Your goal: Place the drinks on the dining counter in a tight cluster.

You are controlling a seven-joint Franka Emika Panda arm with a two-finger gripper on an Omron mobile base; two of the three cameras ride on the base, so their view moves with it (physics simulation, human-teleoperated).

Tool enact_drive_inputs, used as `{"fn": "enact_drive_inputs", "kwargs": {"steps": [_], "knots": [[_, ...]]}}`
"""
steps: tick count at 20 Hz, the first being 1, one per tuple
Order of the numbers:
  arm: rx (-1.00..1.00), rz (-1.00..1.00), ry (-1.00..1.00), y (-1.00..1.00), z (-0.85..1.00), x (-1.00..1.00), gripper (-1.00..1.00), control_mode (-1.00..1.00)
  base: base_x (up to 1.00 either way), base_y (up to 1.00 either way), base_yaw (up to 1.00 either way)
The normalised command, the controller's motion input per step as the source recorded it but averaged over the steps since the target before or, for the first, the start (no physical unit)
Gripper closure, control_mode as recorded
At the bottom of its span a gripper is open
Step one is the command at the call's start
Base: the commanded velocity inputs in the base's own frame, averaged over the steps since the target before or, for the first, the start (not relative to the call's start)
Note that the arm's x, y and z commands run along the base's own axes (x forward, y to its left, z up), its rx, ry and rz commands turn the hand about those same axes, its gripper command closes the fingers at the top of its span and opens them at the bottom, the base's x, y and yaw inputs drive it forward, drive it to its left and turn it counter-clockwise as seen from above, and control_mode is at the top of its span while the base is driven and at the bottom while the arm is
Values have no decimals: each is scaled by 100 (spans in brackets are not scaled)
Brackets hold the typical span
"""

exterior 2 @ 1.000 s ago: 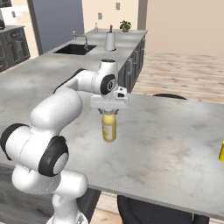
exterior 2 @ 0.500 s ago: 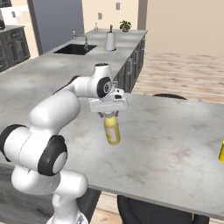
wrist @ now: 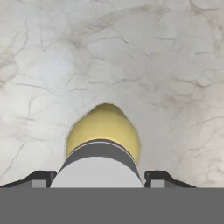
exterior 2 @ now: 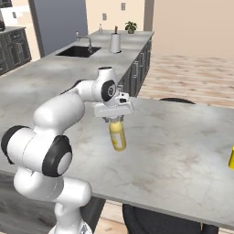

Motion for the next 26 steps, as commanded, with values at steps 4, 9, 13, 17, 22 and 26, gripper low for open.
{"fn": "enact_drive_inputs", "kwargs": {"steps": [4,9,13,17,22,26], "knots": [[0,1,8,0,-4,34,100,-100,0,0,0],[0,4,9,0,-20,20,100,-100,0,0,0],[1,8,3,0,-42,6,100,-100,0,0,0],[2,9,0,0,-42,0,100,-100,0,0,0],[4,8,0,-4,-40,0,100,-100,0,0,0],[6,7,-4,-10,-44,0,100,-100,0,0,0]]}}
